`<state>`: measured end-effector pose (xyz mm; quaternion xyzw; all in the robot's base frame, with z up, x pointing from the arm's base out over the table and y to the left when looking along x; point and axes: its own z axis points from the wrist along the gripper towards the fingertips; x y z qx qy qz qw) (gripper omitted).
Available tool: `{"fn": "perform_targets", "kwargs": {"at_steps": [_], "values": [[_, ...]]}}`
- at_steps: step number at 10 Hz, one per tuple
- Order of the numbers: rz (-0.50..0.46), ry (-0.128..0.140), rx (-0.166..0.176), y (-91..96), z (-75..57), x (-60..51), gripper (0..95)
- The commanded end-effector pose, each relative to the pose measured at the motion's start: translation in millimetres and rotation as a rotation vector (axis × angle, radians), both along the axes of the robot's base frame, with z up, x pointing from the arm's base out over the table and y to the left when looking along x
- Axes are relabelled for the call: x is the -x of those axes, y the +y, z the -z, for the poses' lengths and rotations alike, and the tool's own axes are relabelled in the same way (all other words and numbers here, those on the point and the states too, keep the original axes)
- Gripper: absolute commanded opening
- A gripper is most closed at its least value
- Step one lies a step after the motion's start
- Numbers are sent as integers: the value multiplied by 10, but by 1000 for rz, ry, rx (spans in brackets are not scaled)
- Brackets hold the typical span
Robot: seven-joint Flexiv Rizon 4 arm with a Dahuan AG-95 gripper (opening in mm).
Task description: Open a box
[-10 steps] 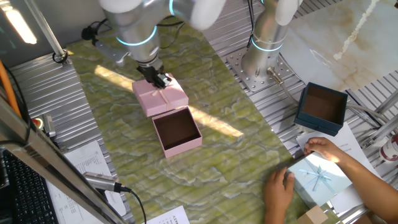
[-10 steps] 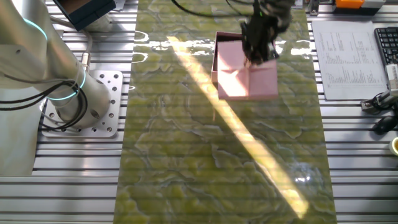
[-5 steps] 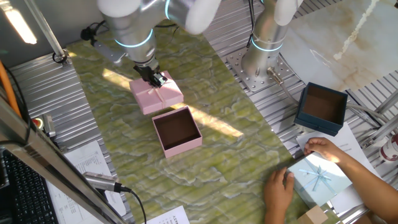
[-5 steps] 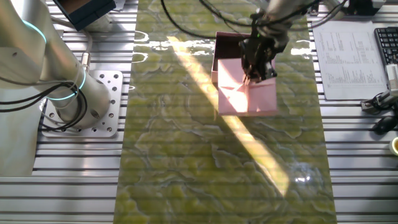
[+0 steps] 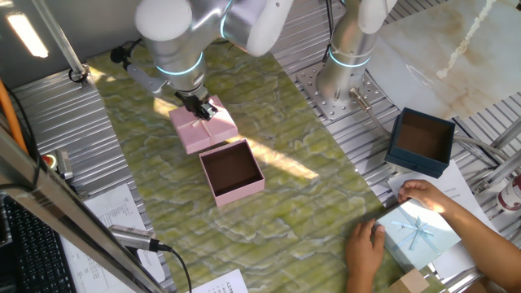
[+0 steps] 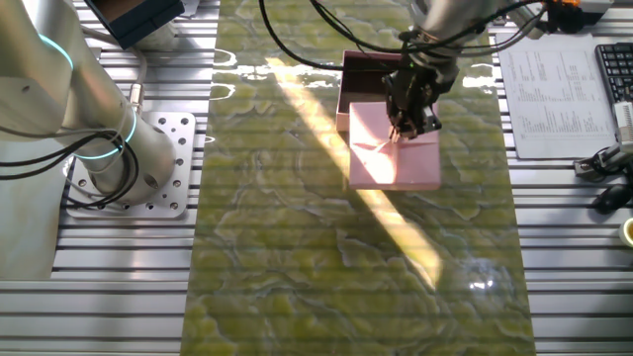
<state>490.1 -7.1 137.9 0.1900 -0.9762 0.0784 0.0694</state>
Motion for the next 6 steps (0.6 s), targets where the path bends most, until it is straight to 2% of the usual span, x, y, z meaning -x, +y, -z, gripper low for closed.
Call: {"fn": "perform_targets", "kwargs": {"at_steps": [1, 2, 3, 4, 6], "values": [[5, -7, -2, -6, -7, 18, 0], [15, 0, -31, -6, -7, 18, 0], [40, 0, -40, -6, -7, 18, 0], [100, 5, -31, -6, -7, 18, 0], [132, -8, -33, -6, -7, 18, 0]]}}
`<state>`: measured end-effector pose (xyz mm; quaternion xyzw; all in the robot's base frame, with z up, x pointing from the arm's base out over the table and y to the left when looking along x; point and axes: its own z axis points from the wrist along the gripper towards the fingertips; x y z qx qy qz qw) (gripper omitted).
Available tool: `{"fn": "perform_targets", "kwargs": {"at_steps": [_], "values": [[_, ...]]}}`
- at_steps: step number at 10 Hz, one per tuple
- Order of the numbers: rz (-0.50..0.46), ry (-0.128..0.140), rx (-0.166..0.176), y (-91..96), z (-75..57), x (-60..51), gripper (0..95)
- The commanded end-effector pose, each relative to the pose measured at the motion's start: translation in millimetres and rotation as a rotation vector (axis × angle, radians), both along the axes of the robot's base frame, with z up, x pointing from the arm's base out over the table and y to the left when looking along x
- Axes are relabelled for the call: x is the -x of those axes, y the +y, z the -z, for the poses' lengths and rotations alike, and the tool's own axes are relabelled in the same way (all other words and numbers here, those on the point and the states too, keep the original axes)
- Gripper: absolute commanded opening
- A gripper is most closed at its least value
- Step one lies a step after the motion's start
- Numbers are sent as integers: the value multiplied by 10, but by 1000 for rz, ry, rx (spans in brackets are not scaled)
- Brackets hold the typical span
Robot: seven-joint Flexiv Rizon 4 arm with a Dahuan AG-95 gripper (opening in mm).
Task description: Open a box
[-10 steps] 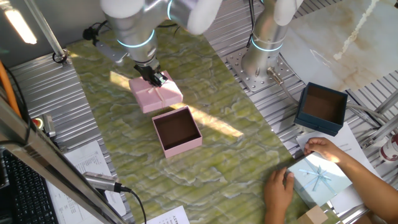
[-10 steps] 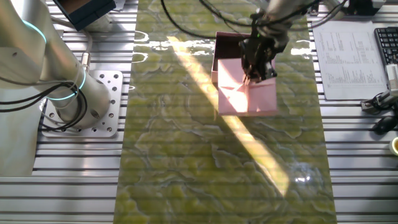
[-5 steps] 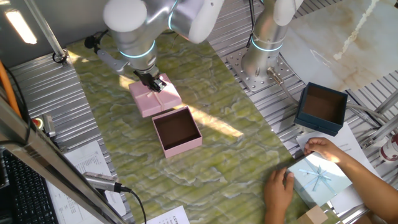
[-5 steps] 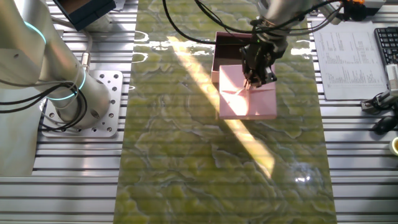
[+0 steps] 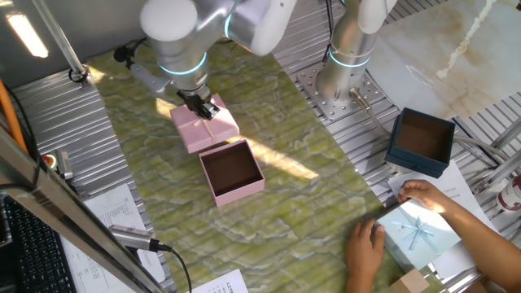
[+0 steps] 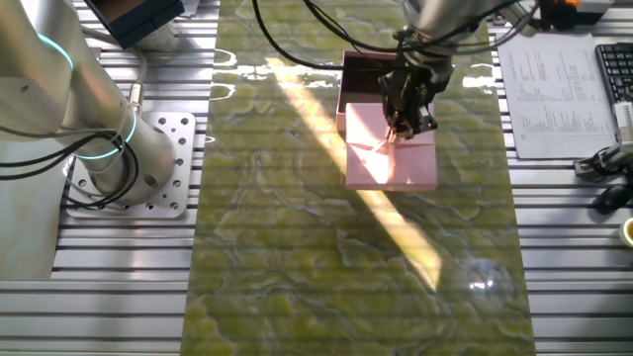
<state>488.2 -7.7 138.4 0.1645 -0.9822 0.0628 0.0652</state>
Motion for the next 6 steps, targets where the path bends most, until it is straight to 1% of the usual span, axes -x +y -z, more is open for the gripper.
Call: {"fn": "perform_targets", "kwargs": {"at_steps": [1, 2, 3, 4, 5, 6], "values": [[81, 4, -1, 0, -2, -2, 0], [84, 15, 10, -16, -2, -2, 0], [58, 19, 6, -134, 31, -8, 0], [42, 17, 1, -246, 70, -12, 0], [27, 4, -9, -380, 145, -21, 0], [24, 0, -10, -422, 181, -26, 0]]}}
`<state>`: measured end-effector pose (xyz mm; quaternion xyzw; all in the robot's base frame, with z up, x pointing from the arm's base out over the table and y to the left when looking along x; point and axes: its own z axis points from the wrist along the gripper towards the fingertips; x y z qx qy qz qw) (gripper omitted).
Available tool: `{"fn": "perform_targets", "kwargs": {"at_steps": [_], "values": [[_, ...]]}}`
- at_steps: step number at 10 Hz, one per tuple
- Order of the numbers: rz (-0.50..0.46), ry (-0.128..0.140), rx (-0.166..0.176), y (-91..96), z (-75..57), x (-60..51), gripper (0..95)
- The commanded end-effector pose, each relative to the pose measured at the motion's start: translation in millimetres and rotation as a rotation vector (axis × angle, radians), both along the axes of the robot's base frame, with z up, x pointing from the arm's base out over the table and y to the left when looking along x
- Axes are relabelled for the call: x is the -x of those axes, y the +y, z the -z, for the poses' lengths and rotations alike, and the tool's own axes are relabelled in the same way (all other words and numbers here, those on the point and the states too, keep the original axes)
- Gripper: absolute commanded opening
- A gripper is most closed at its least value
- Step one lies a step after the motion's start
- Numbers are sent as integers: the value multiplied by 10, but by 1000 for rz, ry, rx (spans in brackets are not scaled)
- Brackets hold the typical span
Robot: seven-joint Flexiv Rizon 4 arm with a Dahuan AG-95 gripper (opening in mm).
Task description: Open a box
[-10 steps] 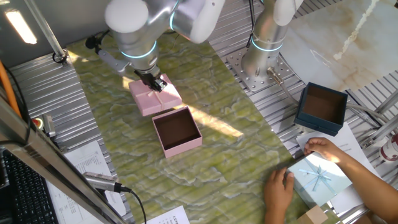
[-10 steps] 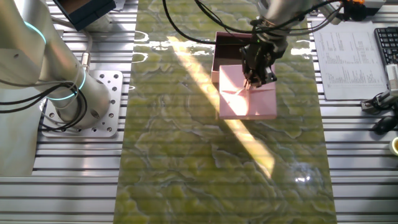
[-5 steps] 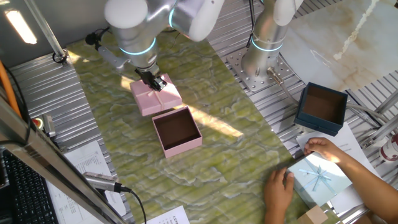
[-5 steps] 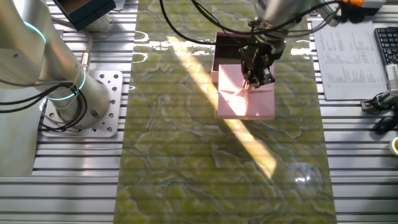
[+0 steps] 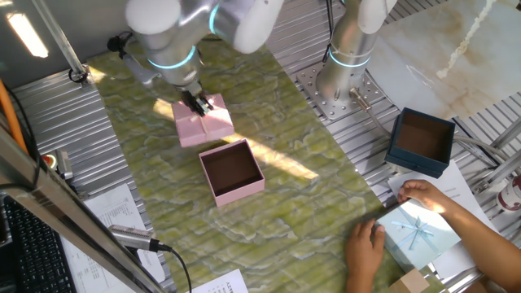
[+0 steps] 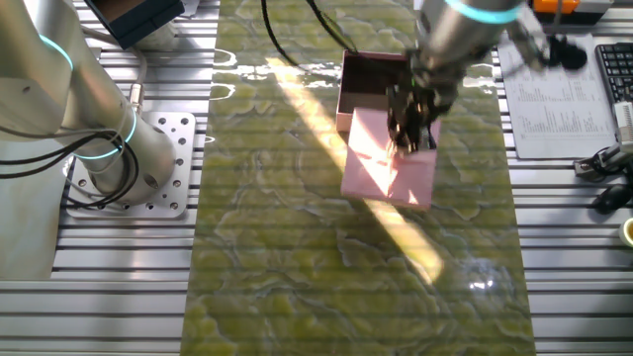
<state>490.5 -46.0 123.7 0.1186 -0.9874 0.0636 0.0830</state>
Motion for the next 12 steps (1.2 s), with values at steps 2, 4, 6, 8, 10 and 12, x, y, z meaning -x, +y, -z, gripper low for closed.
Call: {"fn": "perform_targets", "kwargs": {"at_steps": [2, 4, 6, 8, 10, 12], "values": [[-77, -54, -47, -99, 176, -72, 0], [-74, -86, -79, -96, 220, -118, 0], [-71, -94, -79, -101, 306, -167, 0], [-104, -95, -88, -97, 345, -183, 190], [-133, -99, -94, -87, 354, -186, 380], [-139, -126, -124, -75, 270, -174, 570]]}}
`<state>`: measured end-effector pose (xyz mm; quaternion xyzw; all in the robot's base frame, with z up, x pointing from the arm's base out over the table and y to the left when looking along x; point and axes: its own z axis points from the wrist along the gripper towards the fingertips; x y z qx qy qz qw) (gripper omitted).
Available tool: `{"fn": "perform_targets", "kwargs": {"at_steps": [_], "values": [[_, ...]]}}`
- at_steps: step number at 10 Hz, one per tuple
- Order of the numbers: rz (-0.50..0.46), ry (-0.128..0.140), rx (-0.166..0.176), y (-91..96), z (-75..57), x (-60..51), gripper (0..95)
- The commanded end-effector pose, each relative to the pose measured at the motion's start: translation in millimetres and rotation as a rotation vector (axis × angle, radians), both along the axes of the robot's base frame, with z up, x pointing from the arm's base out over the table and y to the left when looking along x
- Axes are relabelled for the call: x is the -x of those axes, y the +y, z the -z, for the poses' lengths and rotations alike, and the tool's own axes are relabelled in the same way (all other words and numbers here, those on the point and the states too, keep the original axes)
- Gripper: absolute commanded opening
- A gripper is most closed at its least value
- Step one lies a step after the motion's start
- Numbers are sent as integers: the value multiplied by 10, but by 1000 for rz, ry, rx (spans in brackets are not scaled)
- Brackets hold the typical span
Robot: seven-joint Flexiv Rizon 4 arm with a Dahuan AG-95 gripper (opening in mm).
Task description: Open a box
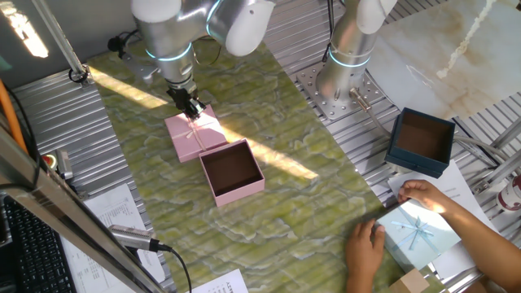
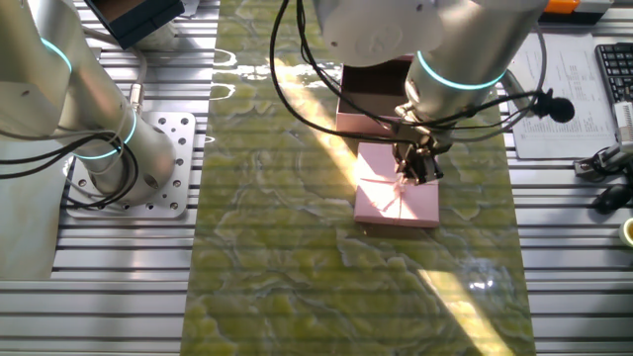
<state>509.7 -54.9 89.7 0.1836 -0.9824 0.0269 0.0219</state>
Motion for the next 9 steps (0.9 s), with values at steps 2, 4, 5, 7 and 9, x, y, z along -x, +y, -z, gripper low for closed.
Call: {"fn": "perform_targets", "kwargs": {"at_steps": [2, 4, 5, 7, 9], "values": [[39, -27, -69, 94, -359, 35, 190], [124, -25, -101, 230, -516, 20, 0], [185, -33, -85, 308, -549, 13, 0], [233, -71, -69, 423, -622, -19, 0], [332, -41, -59, 477, -691, 10, 0]]}}
